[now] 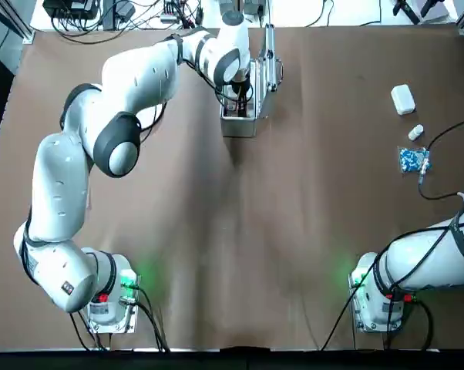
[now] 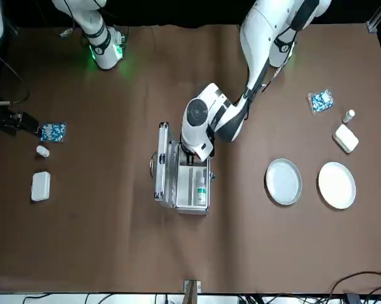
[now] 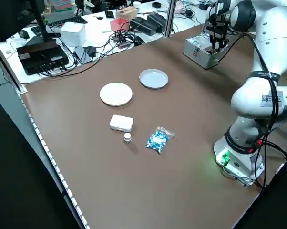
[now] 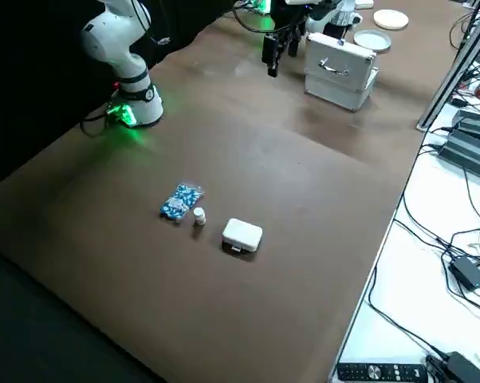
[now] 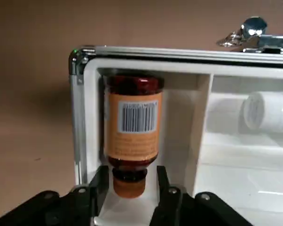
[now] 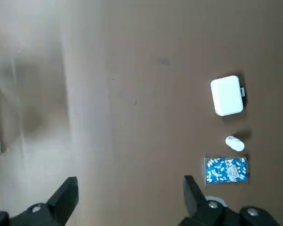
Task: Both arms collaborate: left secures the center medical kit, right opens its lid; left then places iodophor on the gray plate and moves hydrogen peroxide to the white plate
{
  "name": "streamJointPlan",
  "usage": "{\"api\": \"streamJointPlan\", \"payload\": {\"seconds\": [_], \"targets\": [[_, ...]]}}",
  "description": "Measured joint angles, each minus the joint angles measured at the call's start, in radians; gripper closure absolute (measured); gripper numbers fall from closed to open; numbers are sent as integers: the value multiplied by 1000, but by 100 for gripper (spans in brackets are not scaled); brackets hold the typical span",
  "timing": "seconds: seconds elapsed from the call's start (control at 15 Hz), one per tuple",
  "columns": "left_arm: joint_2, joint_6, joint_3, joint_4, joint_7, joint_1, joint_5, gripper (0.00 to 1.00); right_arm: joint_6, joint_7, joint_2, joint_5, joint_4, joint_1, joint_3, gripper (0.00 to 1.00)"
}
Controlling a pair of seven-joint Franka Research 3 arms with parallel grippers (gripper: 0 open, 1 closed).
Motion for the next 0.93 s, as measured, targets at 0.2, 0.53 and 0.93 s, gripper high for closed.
{"api": "streamJointPlan", "payload": {"seconds": [0.2, 0.53, 0.93], "targets": [[13, 2, 1, -1, -4, 0, 17, 51, 12, 0, 0, -1, 0, 0, -1, 1], [16, 3, 1, -1, -4, -1, 18, 51, 19, 0, 0, -1, 1, -1, -10, 1], [18, 2, 1, -2, -5, -7, 29, 67, 21, 0, 0, -2, 2, -2, -10, 1]]}}
